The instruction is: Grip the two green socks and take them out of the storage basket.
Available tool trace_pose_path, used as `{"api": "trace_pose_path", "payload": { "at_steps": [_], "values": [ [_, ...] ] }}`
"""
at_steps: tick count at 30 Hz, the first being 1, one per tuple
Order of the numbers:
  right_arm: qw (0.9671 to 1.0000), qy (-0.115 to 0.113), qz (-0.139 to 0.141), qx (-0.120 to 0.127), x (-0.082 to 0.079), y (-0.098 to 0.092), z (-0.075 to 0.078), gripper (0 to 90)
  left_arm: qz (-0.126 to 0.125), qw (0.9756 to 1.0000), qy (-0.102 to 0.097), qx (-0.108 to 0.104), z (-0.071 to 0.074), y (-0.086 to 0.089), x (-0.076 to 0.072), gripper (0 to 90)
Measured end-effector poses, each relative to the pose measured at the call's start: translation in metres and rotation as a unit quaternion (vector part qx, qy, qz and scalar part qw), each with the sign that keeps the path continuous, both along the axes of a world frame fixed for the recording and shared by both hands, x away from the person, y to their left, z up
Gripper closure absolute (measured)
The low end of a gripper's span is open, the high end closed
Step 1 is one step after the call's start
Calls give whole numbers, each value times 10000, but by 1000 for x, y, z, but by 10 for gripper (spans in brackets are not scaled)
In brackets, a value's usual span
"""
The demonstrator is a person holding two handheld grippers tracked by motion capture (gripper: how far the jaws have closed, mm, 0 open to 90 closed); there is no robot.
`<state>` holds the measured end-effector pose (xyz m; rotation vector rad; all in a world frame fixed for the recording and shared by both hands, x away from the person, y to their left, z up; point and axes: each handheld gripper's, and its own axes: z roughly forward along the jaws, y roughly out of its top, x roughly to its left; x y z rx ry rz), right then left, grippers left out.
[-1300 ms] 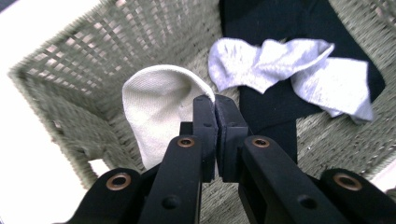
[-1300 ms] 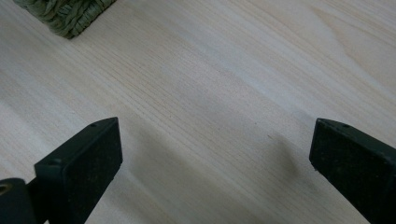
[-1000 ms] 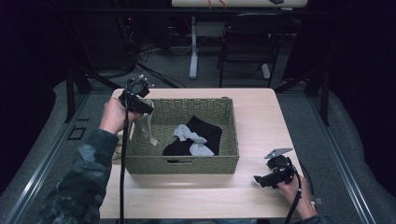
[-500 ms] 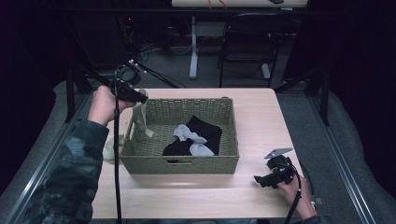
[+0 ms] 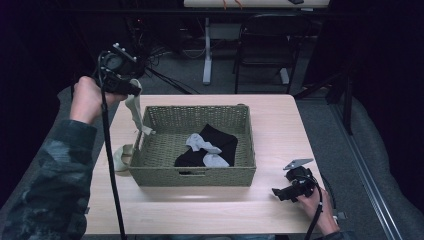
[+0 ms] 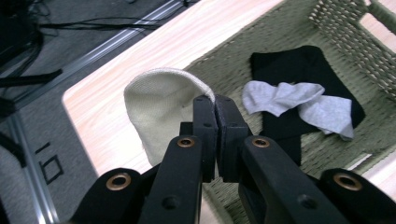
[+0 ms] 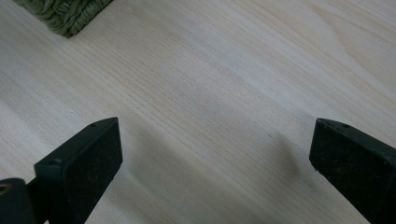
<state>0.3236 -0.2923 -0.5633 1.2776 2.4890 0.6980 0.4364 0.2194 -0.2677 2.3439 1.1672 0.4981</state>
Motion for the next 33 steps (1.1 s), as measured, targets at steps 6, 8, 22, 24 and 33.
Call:
{"api": "trace_pose_path", "payload": {
  "at_steps": [6, 8, 22, 24, 33],
  "values": [
    [10000, -16, -33, 35, 0, 1, -1, 17, 252, 9997, 20, -13, 3, 24, -4, 883],
    [10000, 7, -12, 13, 0, 0, 0, 17, 326, 9994, 61, -3, 0, 33, -5, 883],
    [10000, 16, -42, 66, 0, 1, -1, 17, 866, 9948, 525, 43, -55, 86, -7, 881],
    [10000, 13, -47, 85, 0, 1, -1, 17, 902, 9939, 639, 26, -68, 92, -6, 881],
    [10000, -1, -46, 83, 0, 1, -1, 17, 1101, 9873, 1121, -244, -143, 108, 1, 878]
  ]
}}
